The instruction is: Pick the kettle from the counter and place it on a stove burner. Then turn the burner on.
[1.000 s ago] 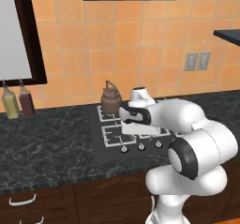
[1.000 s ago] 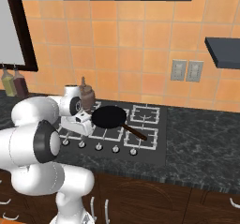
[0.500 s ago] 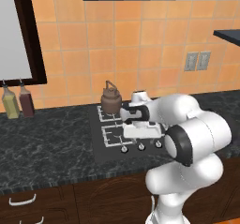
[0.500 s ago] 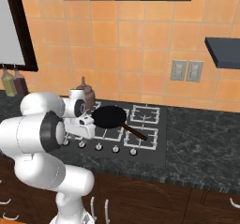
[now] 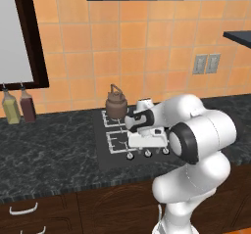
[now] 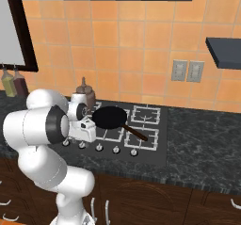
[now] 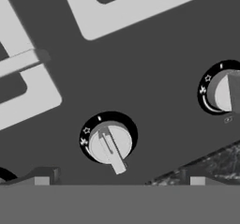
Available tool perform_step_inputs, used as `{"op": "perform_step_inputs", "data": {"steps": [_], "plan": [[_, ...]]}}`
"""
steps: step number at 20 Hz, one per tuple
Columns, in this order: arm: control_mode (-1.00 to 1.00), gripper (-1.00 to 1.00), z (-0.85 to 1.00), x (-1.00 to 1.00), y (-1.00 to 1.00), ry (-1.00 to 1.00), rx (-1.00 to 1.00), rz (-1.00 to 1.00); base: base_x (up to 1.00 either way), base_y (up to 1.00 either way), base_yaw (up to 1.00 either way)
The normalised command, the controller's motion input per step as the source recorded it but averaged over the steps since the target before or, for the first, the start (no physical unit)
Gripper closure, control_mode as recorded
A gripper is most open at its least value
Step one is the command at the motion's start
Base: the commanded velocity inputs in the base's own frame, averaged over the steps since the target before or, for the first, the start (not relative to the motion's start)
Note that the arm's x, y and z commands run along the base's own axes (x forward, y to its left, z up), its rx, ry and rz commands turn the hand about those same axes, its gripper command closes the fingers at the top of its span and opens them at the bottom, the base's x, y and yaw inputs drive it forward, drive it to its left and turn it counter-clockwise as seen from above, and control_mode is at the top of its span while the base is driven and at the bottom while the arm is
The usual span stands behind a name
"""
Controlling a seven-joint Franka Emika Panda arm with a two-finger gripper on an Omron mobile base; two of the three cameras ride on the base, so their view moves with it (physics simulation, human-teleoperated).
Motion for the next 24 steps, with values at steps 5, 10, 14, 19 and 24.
{"op": "perform_step_inputs", "data": {"steps": [5, 10, 14, 19, 24], "plan": [[-1.00, -1.00, -0.03, 0.01, 0.00, 0.00, 0.00, 0.00, 0.00, 0.00, 0.00], [-1.00, -1.00, 0.00, 0.20, -0.02, 0.00, 0.00, 0.00, 0.00, 0.00, 0.00], [-1.00, -1.00, -0.03, 0.09, 0.00, 0.00, 0.00, 0.00, 0.00, 0.00, 0.00], [-1.00, -1.00, -0.11, 0.00, 0.00, 0.01, 0.00, 0.00, 0.00, 0.00, 0.00], [-1.00, -1.00, -0.04, -0.23, 0.00, 0.00, 0.00, 0.00, 0.00, 0.00, 0.00]]}}
